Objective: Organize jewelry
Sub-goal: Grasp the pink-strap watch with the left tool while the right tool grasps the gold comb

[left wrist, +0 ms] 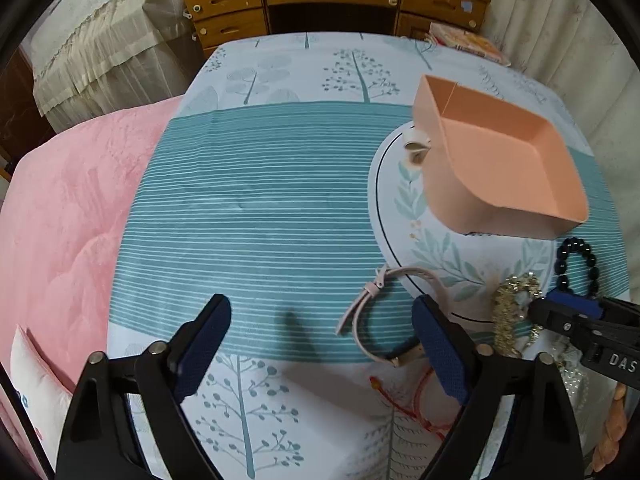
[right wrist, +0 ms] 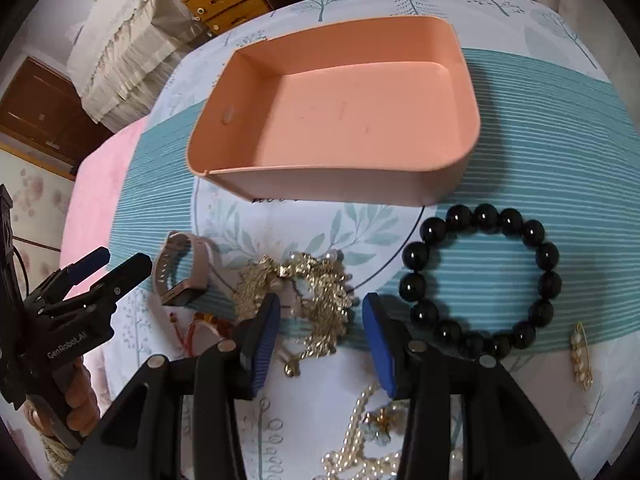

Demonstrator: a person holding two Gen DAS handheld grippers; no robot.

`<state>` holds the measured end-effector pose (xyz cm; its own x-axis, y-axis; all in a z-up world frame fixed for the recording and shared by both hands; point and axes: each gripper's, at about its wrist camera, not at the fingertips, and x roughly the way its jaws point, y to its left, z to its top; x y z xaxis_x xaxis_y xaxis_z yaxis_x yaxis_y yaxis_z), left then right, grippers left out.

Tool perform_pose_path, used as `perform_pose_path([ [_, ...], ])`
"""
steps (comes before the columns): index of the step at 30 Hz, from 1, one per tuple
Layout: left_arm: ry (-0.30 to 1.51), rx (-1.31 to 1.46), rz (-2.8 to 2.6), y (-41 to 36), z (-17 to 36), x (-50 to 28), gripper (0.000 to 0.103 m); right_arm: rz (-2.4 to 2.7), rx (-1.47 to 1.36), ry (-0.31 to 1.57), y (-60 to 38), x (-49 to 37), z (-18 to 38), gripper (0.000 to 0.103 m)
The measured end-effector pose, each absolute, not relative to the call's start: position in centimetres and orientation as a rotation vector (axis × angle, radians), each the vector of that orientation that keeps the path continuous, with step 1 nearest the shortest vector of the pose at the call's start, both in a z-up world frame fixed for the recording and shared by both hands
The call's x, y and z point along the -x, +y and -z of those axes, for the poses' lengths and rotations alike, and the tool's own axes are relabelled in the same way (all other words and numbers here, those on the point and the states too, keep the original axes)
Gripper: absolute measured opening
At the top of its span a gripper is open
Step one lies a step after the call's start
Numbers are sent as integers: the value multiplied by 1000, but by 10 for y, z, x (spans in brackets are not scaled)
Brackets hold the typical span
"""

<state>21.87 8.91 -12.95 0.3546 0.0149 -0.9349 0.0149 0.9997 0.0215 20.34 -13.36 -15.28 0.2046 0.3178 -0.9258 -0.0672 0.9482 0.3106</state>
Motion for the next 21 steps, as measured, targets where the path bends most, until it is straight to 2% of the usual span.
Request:
perform_pose_path([
  [3, 1232, -35, 6, 89, 138, -225, 77, -252, -146, 1329, -123, -205, 152, 43],
  [8, 1252, -67, 19, 84, 147, -227, 71, -224, 29, 1295, -104, -200, 151, 43],
  [9, 1256, -72, 23, 83, 149, -228, 68, -210, 70, 1286, -101, -199, 152, 41],
  [10, 1262, -76, 25, 82, 151, -229, 65, -198, 94, 1279, -99, -197, 152, 34],
  [11, 1270, -78, 28, 82, 153, -228, 56, -189, 119, 1269, -98, -197, 153, 29],
  [12, 1286, -78, 34, 82, 156, -228, 45, -191, 126, 1265, -99, -197, 153, 28],
  [13, 1289, -64, 45, 81, 157, -228, 41, -192, 122, 1267, -102, -197, 151, 28],
  [14, 1291, -59, 55, 81, 156, -228, 33, -197, 107, 1266, -105, -198, 151, 28],
  [15, 1291, -52, 69, 81, 156, -228, 20, -203, 90, 1267, -109, -199, 151, 27],
  [16, 1298, -39, 85, 80, 155, -227, 12, -212, 69, 1268, -112, -200, 151, 27],
  [18, 1305, -34, 92, 79, 154, -226, 6, -239, 13, 1281, -119, -201, 150, 27],
  [21, 1309, -26, 113, 77, 152, -223, 5, -263, -50, 1299, -119, -207, 153, 27],
])
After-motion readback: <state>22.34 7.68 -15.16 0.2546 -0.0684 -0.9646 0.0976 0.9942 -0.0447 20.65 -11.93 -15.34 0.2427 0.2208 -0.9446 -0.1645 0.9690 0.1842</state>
